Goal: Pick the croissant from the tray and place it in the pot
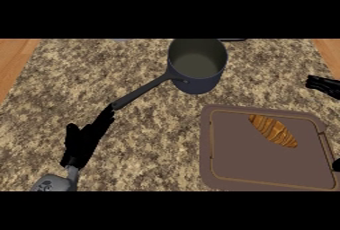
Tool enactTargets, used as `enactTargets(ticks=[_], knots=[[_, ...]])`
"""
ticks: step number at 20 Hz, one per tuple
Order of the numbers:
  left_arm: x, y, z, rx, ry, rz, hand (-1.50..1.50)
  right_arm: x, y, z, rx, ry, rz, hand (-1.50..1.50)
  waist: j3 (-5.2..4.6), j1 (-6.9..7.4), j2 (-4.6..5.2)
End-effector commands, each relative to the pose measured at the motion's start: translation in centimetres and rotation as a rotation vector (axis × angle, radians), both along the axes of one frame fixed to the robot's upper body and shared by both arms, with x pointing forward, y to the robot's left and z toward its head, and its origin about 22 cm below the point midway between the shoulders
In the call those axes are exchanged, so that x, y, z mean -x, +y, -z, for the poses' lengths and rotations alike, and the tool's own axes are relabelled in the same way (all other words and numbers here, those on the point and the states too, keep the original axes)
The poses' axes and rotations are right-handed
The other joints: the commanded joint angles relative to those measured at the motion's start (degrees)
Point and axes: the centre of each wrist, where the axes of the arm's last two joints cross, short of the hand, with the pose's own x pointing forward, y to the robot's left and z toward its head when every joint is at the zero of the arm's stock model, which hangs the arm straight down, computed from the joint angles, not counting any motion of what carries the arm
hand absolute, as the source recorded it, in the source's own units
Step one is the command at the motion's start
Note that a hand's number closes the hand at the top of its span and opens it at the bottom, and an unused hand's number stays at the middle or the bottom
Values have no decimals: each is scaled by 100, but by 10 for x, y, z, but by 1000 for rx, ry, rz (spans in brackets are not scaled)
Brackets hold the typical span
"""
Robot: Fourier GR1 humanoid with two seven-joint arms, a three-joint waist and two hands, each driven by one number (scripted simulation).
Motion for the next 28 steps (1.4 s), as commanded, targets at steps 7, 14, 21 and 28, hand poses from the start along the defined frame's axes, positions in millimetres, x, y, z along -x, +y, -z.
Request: enactTargets(ticks=[7, 14, 21, 28], knots=[[-10, -17, 9, 5, -4, 32, 0, -27, 21, 18, 283, 266, -150, -150, 4, 63, 37], [-6, -14, -11, -1, -1, 12, 0, -45, 36, 61, 423, 269, -192, -150, 9, 80, 6], [-8, 4, -2, -3, 11, 26, 0, -51, 5, 94, 366, 207, -113, -150, 9, 75, 13], [-8, -7, 2, 7, 5, 23, 0, -37, -17, 112, 240, 305, -163, -150, 17, 124, 37]])
